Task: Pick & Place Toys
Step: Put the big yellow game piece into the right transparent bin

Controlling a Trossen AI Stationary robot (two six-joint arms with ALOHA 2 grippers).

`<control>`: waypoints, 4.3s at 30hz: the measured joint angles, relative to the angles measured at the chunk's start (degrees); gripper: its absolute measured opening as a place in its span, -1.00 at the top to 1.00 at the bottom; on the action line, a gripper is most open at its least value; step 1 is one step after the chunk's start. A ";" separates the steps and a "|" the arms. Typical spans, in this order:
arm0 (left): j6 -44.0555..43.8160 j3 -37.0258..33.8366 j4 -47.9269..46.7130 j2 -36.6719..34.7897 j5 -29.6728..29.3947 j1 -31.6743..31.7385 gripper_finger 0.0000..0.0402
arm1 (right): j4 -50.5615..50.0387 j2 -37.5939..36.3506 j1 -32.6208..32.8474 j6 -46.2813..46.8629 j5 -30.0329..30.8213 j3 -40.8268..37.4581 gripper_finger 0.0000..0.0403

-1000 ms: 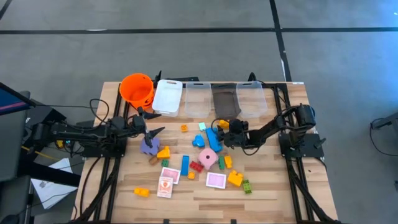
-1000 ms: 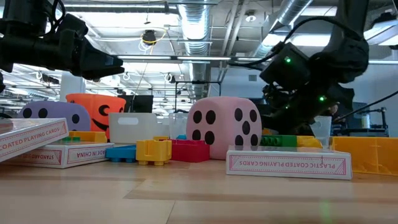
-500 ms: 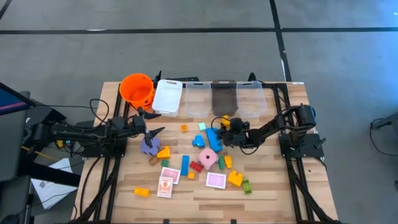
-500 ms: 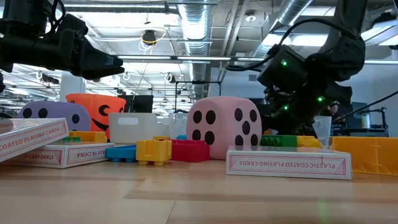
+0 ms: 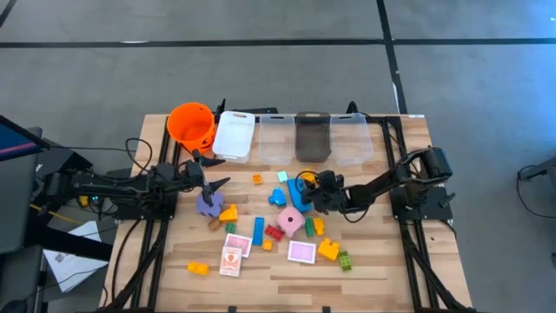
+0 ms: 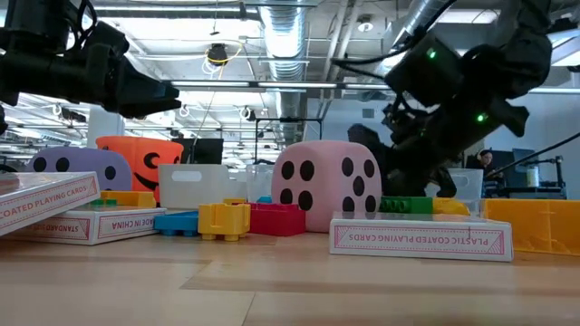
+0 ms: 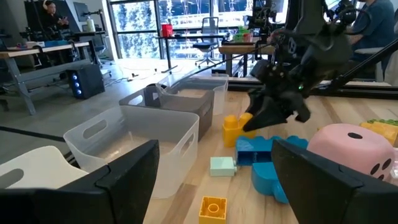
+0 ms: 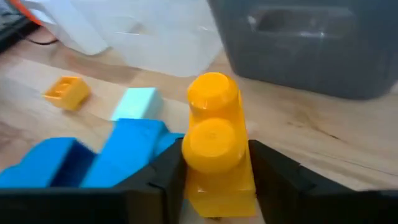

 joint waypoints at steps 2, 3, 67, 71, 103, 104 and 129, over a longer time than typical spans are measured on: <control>-0.20 0.00 -0.06 0.02 0.00 -0.01 -0.50 | -0.04 -1.13 0.80 -0.63 1.14 0.00 0.37; -0.69 0.02 -0.06 0.00 0.02 0.00 -0.50 | -0.03 -1.76 1.14 -1.43 1.64 0.00 0.36; -3.92 0.01 0.20 0.00 0.23 0.00 -0.50 | -29.45 -30.01 14.65 5.06 -8.43 0.01 -0.63; -1.50 0.00 1.41 0.00 0.20 -0.02 -0.50 | -24.35 -21.62 17.60 13.02 -8.72 0.17 -0.60; -14.91 0.01 -2.00 3.13 0.18 -0.02 -0.50 | -79.47 10.33 21.15 44.98 -15.60 42.29 -0.59; -14.90 0.01 -2.00 3.17 0.24 -0.02 -0.50 | -79.97 10.33 21.15 46.27 -16.54 42.33 -0.59; -14.99 0.01 -2.16 3.45 -0.04 -0.02 -0.50 | -79.44 15.06 19.36 54.44 -28.21 42.36 -0.59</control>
